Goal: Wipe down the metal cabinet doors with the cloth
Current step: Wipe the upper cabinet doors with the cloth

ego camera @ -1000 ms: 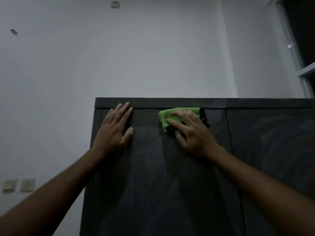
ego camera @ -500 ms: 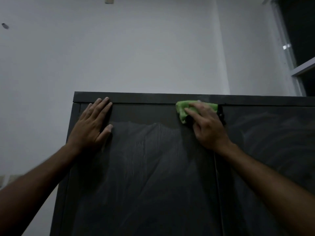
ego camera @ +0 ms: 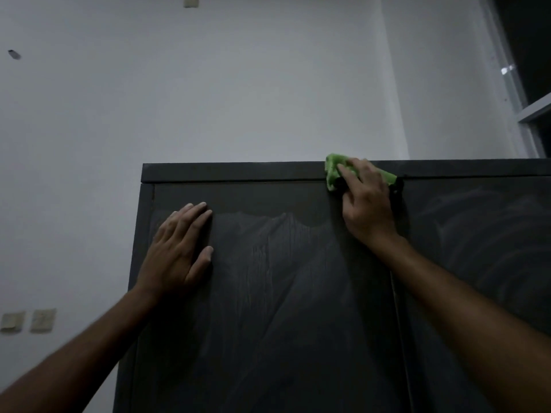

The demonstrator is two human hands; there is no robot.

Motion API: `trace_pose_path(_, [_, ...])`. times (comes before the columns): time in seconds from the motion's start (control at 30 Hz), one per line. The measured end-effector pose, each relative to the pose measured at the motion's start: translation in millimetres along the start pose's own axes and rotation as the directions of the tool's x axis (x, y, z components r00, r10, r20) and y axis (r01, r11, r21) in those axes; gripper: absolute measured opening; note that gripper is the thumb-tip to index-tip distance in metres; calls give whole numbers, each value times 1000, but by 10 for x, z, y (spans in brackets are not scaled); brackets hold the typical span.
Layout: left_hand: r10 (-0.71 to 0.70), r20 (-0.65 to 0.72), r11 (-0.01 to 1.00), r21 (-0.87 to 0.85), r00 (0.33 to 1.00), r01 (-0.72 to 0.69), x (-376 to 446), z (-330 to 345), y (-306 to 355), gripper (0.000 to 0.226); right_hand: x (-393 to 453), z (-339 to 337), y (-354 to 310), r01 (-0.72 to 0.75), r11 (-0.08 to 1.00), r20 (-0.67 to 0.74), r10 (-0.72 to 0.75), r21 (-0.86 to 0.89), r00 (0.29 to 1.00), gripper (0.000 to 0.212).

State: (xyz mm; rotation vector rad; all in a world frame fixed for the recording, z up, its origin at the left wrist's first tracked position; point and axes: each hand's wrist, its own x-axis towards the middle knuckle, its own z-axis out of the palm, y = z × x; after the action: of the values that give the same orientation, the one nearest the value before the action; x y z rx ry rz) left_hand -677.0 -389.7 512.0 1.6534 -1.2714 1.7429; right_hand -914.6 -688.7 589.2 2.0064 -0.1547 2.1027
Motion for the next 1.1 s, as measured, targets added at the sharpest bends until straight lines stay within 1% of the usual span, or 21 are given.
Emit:
trace_pose_path(0.03, [2, -1, 1000, -4, 1000, -2, 9, -4, 1, 69, -20, 43, -112, -3, 1000, -3, 3, 12, 1000, 56])
trace_pose_path(0.07, [7, 0, 1000, -7, 1000, -7, 13, -9, 1, 70, -100, 70, -191, 60, 998, 30, -61, 24, 998, 56])
trace_pose_path(0.13, [15, 6, 1000, -9, 1000, -15, 9, -13, -23, 70, -340, 50, -154, 293, 956, 152, -292, 11, 944, 55])
trace_pose_path(0.2, [23, 15, 1000, -8, 1000, -23, -3, -13, -40, 71, -424, -110, 112, 427, 904, 221, -414, -11, 883, 54])
trace_pose_path(0.27, [22, 26, 1000, -6, 999, -22, -12, -6, -40, 72, -315, -259, 397, 333, 941, 186, -317, -59, 930, 55])
trace_pose_path(0.33, [26, 29, 1000, -6, 999, -26, -18, -6, -37, 73, -119, -337, 544, 92, 992, 102, -83, -84, 991, 57])
trace_pose_path(0.4, [20, 31, 1000, -2, 999, -19, -23, -9, -35, 74, -13, -271, 415, -56, 997, 37, 58, -56, 998, 59])
trace_pose_path(0.43, [18, 34, 1000, 4, 999, -18, -26, -6, -36, 75, -42, -215, 306, -68, 997, 39, 69, -36, 997, 60])
trace_pose_path(0.5, [28, 43, 999, 28, 999, -29, -34, -2, -31, 76, -285, -145, 185, 88, 996, 140, -85, -20, 987, 63])
trace_pose_path(0.57, [41, 54, 997, 59, 998, -44, -29, -16, -17, 77, -554, -222, 321, 313, 950, 254, -298, -18, 920, 60])
trace_pose_path(0.6, [48, 60, 996, 72, 997, -52, -20, -23, 13, 77, -600, -299, 475, 374, 927, 261, -356, -24, 898, 59])
trace_pose_path(0.63, [61, 66, 995, 80, 996, -66, -6, -28, 73, 77, -573, -373, 632, 360, 932, 239, -341, -38, 909, 58])
trace_pose_path(0.7, [107, 83, 991, 71, 991, -113, 57, -9, 288, 76, -385, -460, 847, 126, 990, 159, -116, -57, 980, 58])
trace_pose_path(0.77, [142, 88, 989, 35, 986, -145, 152, 59, 589, 75, -176, -386, 829, -98, 994, 58, 100, -37, 993, 62])
trace_pose_path(0.8, [144, 88, 989, 20, 986, -146, 204, 102, 736, 74, -136, -324, 730, -125, 992, 38, 125, -17, 991, 63])
trace_pose_path(0.83, [140, 88, 990, 9, 986, -142, 256, 145, 868, 74, -161, -280, 625, -95, 995, 50, 94, 3, 994, 64])
trace_pose_path(0.9, [132, 90, 991, 2, 987, -133, 321, 233, 1072, 73, -389, -264, 571, 144, 989, 159, -145, 15, 977, 64])
trace_pose_path(0.97, [114, 98, 993, -4, 989, -114, 311, 308, 1176, 74, -608, -404, 778, 384, 923, 262, -376, 22, 889, 59])
trace_pose_path(1.0, [110, 103, 994, 1, 989, -111, 286, 334, 1191, 74, -632, -485, 953, 429, 903, 268, -418, 18, 868, 55])
trace_pose_path(1.03, [110, 110, 994, 14, 988, -113, 267, 368, 1223, 75, -603, -579, 1158, 411, 912, 255, -397, 0, 881, 54])
trace_pose_path(1.1, [111, 131, 991, 54, 985, -119, 198, 374, 1160, 78, -429, -654, 1362, 229, 973, 206, -215, -42, 955, 59])
